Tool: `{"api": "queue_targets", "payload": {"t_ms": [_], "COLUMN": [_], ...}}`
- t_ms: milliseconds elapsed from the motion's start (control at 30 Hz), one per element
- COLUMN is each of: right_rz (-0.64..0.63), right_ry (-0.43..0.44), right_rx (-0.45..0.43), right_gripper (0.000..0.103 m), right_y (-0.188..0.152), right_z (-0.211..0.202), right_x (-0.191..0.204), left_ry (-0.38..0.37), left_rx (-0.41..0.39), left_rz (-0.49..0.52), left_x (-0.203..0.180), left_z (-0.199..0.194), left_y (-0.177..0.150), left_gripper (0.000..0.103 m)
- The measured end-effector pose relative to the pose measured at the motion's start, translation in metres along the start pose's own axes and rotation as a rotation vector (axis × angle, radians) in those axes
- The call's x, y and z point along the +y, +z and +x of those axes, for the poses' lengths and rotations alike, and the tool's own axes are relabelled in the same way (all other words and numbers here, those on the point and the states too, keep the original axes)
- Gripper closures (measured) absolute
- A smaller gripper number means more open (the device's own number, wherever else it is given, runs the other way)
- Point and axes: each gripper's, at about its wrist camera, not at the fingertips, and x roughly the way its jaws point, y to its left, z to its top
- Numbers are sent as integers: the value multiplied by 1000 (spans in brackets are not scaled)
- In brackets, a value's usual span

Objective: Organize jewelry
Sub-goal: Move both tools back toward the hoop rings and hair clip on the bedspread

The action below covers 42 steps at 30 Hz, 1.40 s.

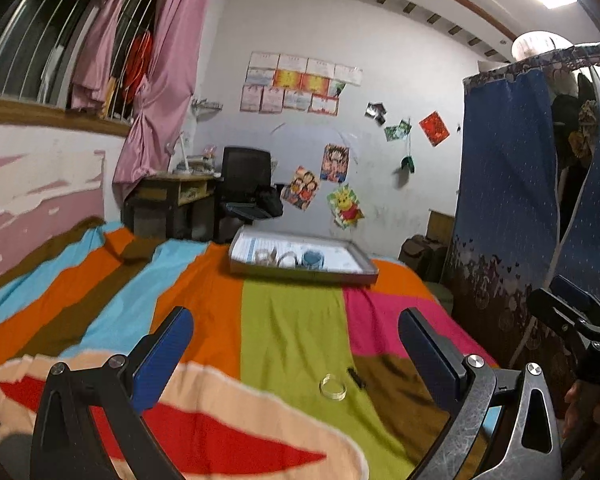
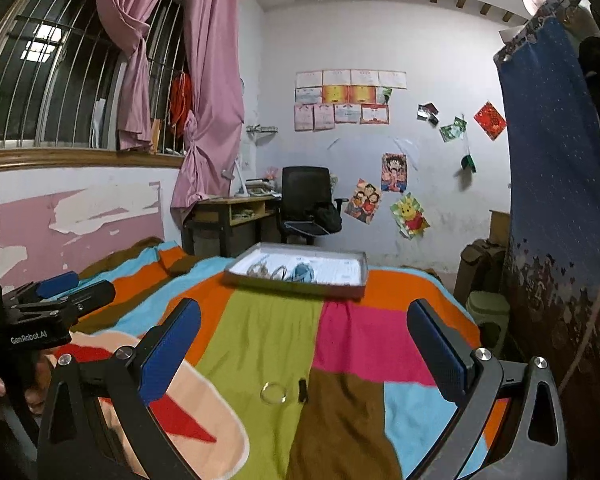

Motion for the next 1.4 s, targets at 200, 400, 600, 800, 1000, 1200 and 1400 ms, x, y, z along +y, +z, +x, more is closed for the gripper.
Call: {"api": "queue_targets", "payload": {"t_ms": [200,400,600,800,1000,1200,1400], "right_rz": [16,31,39,24,20,2,-5], "right_ry": [-30,-39,-44,-45,-42,-40,-39], "right_rx": [62,135,146,98,45,26,46], "right_gripper": [2,2,2,2,2,2,2], "right_y": [-31,-56,-59,-39,-15,2,6], "right_z": [-7,-6,1,11,27,59,98], "right_x": [2,0,-5,-9,-13,-17,-26], "left_ry": [5,9,3,-2,-8,-6,3], "left_rx": [84,126,130,95,66,56,98], "left_rz": [0,-6,4,-10,-14,-13,-34], "left_x": [4,7,6,3,-3,-7,-4], "left_z": [-7,-7,-1,9,24,50,88], "left_y": [-31,-46,-41,-25,-10,1,5], "left_gripper": [0,0,0,0,0,0,0]}}
